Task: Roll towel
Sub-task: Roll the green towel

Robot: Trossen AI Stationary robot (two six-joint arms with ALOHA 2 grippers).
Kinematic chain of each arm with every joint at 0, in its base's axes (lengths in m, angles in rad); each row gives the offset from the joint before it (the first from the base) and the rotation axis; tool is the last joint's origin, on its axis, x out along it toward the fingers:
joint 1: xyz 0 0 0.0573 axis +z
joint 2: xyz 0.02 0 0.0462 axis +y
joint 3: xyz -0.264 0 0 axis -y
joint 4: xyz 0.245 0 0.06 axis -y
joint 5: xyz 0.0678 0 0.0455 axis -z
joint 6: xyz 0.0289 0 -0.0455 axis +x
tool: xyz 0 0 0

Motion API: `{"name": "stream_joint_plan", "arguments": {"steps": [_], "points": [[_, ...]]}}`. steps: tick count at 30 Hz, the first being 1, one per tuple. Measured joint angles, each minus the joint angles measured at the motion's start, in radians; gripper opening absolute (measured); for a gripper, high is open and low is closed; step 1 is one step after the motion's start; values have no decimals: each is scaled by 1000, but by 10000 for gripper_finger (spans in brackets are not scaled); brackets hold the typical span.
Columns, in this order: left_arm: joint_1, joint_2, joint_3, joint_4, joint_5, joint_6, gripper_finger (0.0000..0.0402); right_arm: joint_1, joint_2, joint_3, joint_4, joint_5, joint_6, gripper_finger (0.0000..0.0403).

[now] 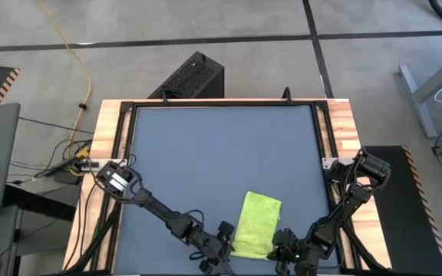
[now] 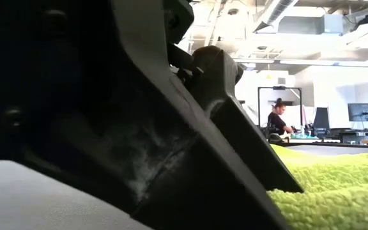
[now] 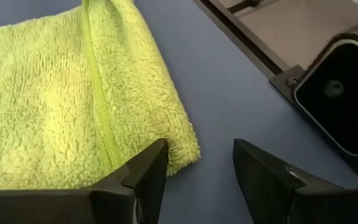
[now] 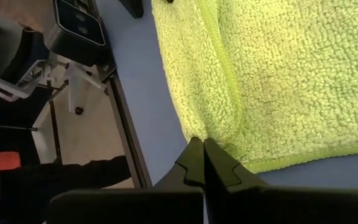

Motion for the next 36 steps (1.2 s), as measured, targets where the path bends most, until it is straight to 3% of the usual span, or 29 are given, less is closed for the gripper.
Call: {"name": "stream_joint_plan", "arguments": {"steps": [5, 20, 24, 36], "points": [[4, 2, 0, -1, 1, -25, 165, 0, 0, 0, 0, -2, 4, 11], [43, 4, 2, -88, 12, -112, 70, 0, 0, 0, 0, -11, 33, 11], [84, 3, 1, -91, 164, -153, 11, 17, 0, 0, 1, -11, 79, 11], [218, 6, 6, -36, 575, -432, 0, 43, 0, 0, -9, -4, 256, 11]]}}
